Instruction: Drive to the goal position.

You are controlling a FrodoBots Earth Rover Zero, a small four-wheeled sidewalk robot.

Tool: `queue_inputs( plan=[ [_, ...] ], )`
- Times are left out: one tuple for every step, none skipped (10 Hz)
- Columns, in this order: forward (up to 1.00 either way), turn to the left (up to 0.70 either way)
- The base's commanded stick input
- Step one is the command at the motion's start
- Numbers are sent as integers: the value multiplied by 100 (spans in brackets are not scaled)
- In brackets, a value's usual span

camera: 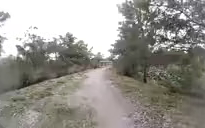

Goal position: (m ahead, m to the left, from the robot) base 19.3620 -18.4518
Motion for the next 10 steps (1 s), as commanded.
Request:
queue_inputs(
  plan=[
    [70,0],
    [70,0],
    [70,0],
    [70,0],
    [70,0],
    [70,0],
    [70,0],
    [70,0],
    [70,0],
    [70,0]
  ],
)
